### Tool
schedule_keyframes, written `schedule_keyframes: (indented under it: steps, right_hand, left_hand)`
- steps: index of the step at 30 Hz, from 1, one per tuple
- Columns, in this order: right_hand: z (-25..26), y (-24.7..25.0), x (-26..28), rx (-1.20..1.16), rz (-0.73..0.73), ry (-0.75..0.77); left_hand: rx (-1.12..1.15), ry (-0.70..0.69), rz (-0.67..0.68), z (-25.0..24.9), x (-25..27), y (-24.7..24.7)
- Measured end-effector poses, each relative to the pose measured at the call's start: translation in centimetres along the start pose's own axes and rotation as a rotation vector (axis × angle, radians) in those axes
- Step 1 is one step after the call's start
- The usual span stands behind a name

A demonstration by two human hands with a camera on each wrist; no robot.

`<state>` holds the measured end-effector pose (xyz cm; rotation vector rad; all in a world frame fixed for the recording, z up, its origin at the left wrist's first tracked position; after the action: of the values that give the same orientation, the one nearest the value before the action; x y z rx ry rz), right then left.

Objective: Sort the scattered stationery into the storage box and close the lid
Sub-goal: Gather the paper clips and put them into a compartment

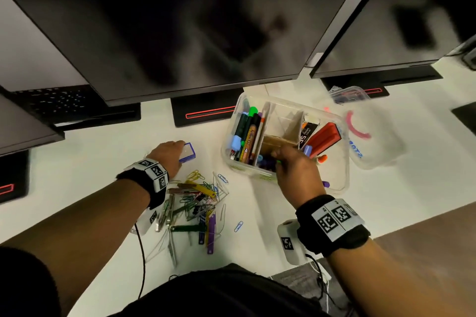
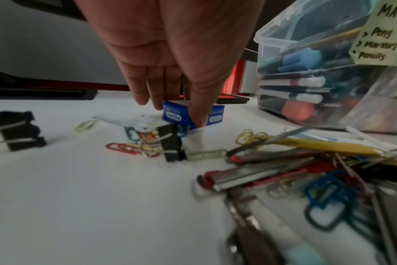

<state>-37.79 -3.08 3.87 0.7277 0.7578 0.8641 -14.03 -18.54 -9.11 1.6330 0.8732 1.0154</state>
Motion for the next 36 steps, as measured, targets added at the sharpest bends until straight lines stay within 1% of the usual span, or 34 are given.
schedule_keyframes:
  steps: [2, 6, 9, 12, 14, 16, 19, 22, 24, 26, 28, 30, 32, 34, 36]
  right_hand:
    - [0.3, 0.2, 0.0, -0.021, -0.01, 0.026]
    - [1.4, -0.5, 0.4, -0.061, 0.051, 0.054]
    - [3.7, -0.9, 0.7, -0.094, 0.046, 0.154]
    - [5.5, -1.7, 0.8, -0.095, 0.056, 0.219]
    - [7.0, -2.9, 0.9, -0.113, 0.113, 0.263]
    - [8.3, -4.6, 1.2, -0.1, 0.223, 0.281]
    - [9.6, -6.2, 1.5, -0.064, 0.35, 0.269]
    - [10.9, -6.9, 1.7, -0.064, 0.396, 0.257]
    - [11.4, -6.9, 1.8, -0.108, 0.388, 0.211]
    - [11.4, -6.3, 1.7, -0.195, 0.347, 0.135]
    - [10.9, -5.3, 1.3, -0.261, 0.315, 0.077]
    - [10.1, -3.8, 0.5, -0.307, 0.269, 0.032]
    - [8.8, -1.7, -0.6, -0.359, 0.191, -0.026]
    - [7.1, 0.7, -1.9, -0.394, 0.11, -0.089]
    - [5.0, 3.0, -3.4, -0.347, 0.033, -0.109]
  left_hand:
    - [0.002, 0.003, 0.002, -0.1, 0.3, -0.1]
    - [0.076, 0.011, -0.03, -0.1, 1.2, 0.7]
    - [0.156, 0.011, -0.05, -0.4, 2.2, 1.8]
    - [0.248, 0.014, -0.029, -1.5, 3.5, 2.6]
    - [0.361, 0.028, -0.006, -1.9, 4.5, 3.6]
    - [0.513, 0.064, 0.011, -1.9, 5.3, 4.7]
    - [0.713, 0.112, 0.039, -1.9, 6.0, 5.8]
    - [0.893, 0.174, 0.057, -1.9, 6.5, 6.9]
    - [0.99, 0.181, 0.072, -2.4, 6.6, 7.3]
    - [1.064, 0.142, 0.093, -3.2, 6.7, 7.7]
    - [1.112, 0.112, 0.073, -4.2, 6.7, 8.3]
    - [1.097, 0.094, -0.009, -4.7, 6.4, 9.1]
    - [1.015, 0.029, -0.077, -5.6, 6.0, 9.7]
    - [0.822, -0.076, -0.124, -6.6, 5.5, 10.1]
    - [0.573, -0.199, -0.189, -7.8, 5.2, 10.6]
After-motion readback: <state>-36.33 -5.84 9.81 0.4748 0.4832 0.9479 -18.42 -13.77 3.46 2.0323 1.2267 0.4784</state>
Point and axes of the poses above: each hand's wrist, its own x-axis away from the middle knuckle, its own y-axis out of the back of the hand, z = x × y, the point moved 9 cm from there along -x, towards the middle knuckle, and after that the axes turned 12 degrees about -z, right-handed, at the moved point
